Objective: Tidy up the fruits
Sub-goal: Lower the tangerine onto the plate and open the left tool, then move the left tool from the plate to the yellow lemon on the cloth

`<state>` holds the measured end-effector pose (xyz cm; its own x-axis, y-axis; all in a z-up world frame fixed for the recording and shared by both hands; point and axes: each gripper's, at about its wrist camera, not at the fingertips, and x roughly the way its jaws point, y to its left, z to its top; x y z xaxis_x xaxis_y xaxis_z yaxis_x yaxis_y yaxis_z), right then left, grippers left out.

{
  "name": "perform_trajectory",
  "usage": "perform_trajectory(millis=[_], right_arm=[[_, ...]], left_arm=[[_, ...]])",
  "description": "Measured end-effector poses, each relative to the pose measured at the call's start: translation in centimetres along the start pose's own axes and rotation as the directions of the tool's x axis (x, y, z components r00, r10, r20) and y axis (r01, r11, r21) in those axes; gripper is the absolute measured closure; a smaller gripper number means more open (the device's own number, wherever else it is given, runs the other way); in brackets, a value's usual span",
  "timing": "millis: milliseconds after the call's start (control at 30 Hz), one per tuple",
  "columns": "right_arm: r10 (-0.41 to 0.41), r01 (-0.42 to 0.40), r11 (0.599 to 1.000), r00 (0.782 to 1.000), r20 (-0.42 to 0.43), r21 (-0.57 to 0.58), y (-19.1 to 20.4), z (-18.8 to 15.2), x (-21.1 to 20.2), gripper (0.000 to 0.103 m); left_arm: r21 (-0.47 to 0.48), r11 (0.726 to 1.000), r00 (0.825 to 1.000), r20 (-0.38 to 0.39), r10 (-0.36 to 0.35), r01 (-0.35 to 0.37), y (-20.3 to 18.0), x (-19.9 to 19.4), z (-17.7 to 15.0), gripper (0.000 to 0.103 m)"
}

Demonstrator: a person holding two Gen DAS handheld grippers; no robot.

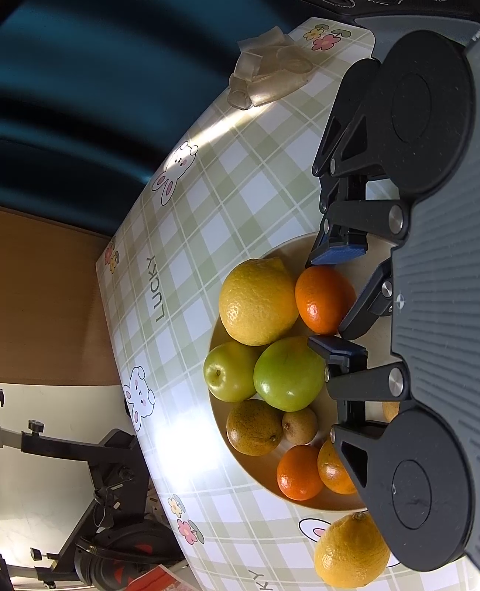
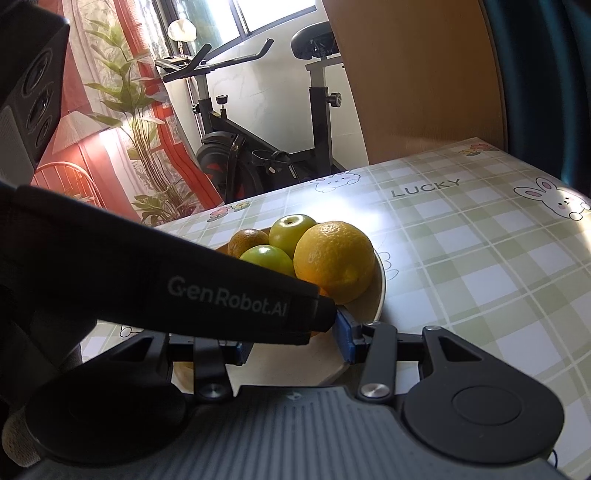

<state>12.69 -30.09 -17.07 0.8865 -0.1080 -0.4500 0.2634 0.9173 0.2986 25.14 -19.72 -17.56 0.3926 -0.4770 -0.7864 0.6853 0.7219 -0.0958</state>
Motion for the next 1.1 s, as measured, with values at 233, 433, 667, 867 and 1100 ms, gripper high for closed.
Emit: perform_trajectory(millis=[233, 433, 667, 867, 1100], right_arm=[[-0.028, 0.028, 0.999, 1.000, -0.001, -0.041, 0.4, -0.1, 0.3, 0.056], [-0.048, 0.047, 0.997, 0.999, -0.009, -0.060, 0.8, 0.1, 0.4, 0.056], [-0.064, 0.063, 0.996, 0.998, -0.002, -0.062, 0.9, 0.4, 0.1, 0.056], [-0.036, 0.037, 0.997, 0.999, 0.023, -0.072, 1.6, 0.7, -0.7, 0.055], [0.006, -0.002, 0.994, 0.999, 0.033, -0.108, 3.3, 0.9, -0.9, 0.055]], left_arm=[[-0.007, 1.000, 1.000, 0.000, 0.001, -0.001, 0.1, -0.2, -0.1, 0.059], [-0.026, 1.000, 1.000, 0.021, 0.007, -0.006, 0.7, -1.0, -0.1, 0.058], [-0.029, 0.999, 0.998, 0.051, 0.027, -0.025, 1.7, -3.0, -0.6, 0.058], [-0.045, 0.997, 0.993, 0.096, 0.066, -0.061, 4.6, -6.7, -1.4, 0.052], [-0.151, 0.981, 0.981, 0.132, 0.141, -0.120, 10.7, -10.7, -2.5, 0.052]])
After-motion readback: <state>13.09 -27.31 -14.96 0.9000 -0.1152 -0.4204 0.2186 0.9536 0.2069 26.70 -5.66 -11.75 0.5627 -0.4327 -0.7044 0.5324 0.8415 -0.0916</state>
